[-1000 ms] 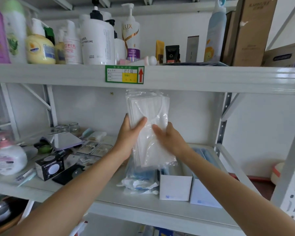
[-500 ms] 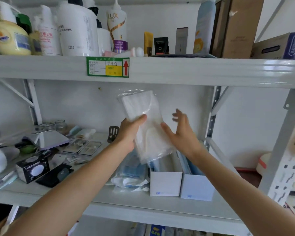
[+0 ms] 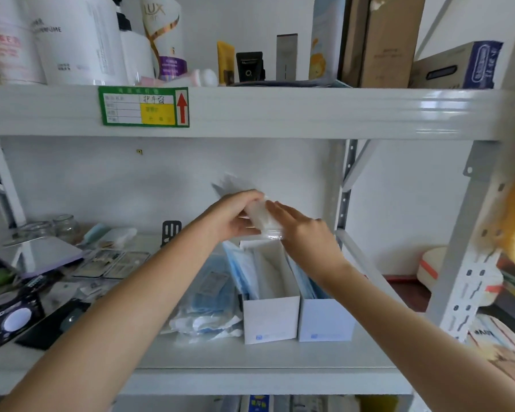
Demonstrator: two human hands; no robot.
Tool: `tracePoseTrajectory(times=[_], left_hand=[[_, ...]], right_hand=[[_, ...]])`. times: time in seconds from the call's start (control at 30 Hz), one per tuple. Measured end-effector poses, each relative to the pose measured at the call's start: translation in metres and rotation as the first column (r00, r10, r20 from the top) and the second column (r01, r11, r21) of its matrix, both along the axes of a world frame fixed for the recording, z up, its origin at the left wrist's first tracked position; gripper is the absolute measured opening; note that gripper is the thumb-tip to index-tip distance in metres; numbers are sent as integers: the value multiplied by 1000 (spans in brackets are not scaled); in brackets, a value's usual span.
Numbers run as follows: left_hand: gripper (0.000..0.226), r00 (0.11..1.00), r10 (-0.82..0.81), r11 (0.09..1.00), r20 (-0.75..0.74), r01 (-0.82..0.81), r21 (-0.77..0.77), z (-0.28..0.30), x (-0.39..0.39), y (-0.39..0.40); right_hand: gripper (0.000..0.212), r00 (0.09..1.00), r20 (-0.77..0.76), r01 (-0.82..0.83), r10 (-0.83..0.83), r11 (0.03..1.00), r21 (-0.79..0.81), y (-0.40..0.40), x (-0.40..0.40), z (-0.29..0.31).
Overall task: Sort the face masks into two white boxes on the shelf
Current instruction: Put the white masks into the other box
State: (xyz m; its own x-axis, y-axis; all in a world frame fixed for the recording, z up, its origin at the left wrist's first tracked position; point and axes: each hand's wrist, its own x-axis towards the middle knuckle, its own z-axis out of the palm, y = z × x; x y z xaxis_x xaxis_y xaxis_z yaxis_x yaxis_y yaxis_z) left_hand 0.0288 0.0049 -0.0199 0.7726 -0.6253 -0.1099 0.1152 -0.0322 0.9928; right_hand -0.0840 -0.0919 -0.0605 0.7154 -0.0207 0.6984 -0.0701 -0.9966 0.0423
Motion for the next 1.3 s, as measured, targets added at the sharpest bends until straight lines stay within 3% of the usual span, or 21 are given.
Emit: tracePoseTrajectory(times=[0.07,0.13,0.17,0.2,0.23,0.27,0.3,0.37,0.4,0.57,0.63,0.67,0.77,0.83,0.9,0.97,1.1,1.2,1.3], left_hand=[[36,998,-53,999,-32,53,13,-4,3,3],[41,988,23,988,151,-46,147,-15,6,6],[38,929,24,948,369,-138,286,-25,9,8],[32,788,-56,870,613,-263,418,-35,14,10],[24,621,-211,778,755,-361,514,-44,20,12],[20,506,-382,679,773,-414,606,-52,25,13],[25,458,-531,566,712,-434,701,-58,25,14],[41,490,-672,396,554,-395,829,-66,26,15],[47,524,-680,369,513,-360,857,-69,25,15],[65,623,-622,391,475,-279,877,-76,41,14],[64,609,-643,364,465,-291,885,-72,44,14],[59,565,-674,365,476,-305,880,-71,44,11],[39,325,-785,437,528,-313,843,-75,35,-3],[33,261,-835,401,484,-313,861,-86,26,-14],[33,256,-888,283,382,-350,893,-97,18,-24],[35,261,-897,255,356,-350,901,-102,13,-31],[45,390,-811,366,437,-244,898,-95,12,-36],[43,564,-696,455,445,-134,880,-92,20,-39],[32,705,-509,558,494,-167,813,-86,31,-41]], right_hand=[[52,999,-10,35,-33,975,221,-5,-2,9],[41,993,-53,114,-101,890,442,-12,-2,20],[35,989,-89,149,-120,832,534,-15,-1,26],[30,983,-131,180,-126,775,606,-18,-1,31],[26,974,-198,215,-109,723,657,-19,2,36],[22,960,-271,248,-77,683,687,-20,6,39],[17,936,-349,294,-54,666,686,-20,9,39],[16,883,-464,381,-69,683,624,-15,16,41],[23,862,-498,409,-91,706,579,-14,20,41],[26,866,-476,405,-153,772,490,-11,23,61],[26,870,-462,397,-171,800,450,-7,18,72],[26,874,-451,389,-180,816,428,-4,16,77],[31,870,-458,356,-180,874,332,3,14,83],[29,817,-557,352,-147,893,281,11,18,77],[27,763,-638,350,-103,896,273,18,24,66],[28,752,-653,346,-94,899,269,19,29,56],[27,755,-653,365,-65,869,335,11,31,62],[27,846,-532,350,-41,795,495,1,28,81],[29,896,-444,306,8,713,631,-16,28,87]])
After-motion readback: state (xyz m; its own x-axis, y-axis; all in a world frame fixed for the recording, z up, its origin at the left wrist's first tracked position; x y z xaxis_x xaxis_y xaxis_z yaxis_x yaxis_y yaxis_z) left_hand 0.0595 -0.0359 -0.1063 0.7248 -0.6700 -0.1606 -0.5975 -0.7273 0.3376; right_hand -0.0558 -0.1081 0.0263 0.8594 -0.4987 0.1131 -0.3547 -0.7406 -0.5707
